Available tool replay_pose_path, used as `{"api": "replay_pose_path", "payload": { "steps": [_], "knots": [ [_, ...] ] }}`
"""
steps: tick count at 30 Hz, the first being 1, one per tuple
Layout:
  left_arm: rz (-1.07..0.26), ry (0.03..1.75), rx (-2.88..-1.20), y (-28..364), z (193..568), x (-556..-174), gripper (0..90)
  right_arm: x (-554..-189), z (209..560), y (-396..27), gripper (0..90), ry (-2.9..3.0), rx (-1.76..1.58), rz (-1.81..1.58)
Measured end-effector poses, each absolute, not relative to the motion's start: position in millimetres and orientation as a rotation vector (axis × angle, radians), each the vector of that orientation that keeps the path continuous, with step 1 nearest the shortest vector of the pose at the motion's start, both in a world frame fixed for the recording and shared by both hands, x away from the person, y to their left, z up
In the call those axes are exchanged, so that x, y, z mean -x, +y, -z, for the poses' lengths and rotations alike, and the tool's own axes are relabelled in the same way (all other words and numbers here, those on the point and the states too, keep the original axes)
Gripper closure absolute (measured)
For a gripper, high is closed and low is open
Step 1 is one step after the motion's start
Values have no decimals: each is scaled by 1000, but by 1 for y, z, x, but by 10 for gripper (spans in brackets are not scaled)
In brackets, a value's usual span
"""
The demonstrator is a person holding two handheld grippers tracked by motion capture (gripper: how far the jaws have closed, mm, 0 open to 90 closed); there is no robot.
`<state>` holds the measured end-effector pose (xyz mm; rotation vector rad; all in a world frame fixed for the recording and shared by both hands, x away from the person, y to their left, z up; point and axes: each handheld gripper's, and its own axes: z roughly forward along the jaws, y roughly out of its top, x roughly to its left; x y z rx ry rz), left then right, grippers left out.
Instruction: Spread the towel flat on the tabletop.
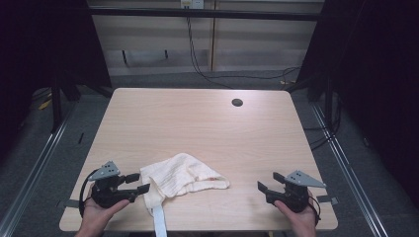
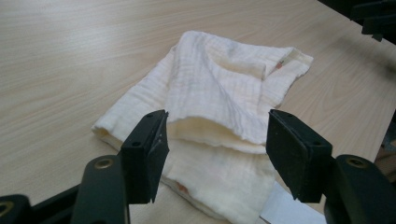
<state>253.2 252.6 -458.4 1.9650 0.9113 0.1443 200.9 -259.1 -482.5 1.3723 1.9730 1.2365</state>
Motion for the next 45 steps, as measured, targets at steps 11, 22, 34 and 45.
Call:
{"api": "replay_pose_path", "payload": {
  "steps": [11, 22, 34, 45],
  "knots": [
    [-97, 893, -1971, 251, 459, -252, 478, -204, 482, -264, 288, 2044, -1485, -1245],
    [-114, 716, -1991, 229, 424, -251, 539, -196, 479, -261, 324, 2074, -1428, -1279],
    [-111, 739, -2019, 216, 421, -302, 604, -195, 478, -259, 355, 2109, -1397, -1294],
    [-11, 799, -2068, 215, 455, -320, 515, -197, 479, -253, 307, 2152, -1371, -1308]
  ]
}}
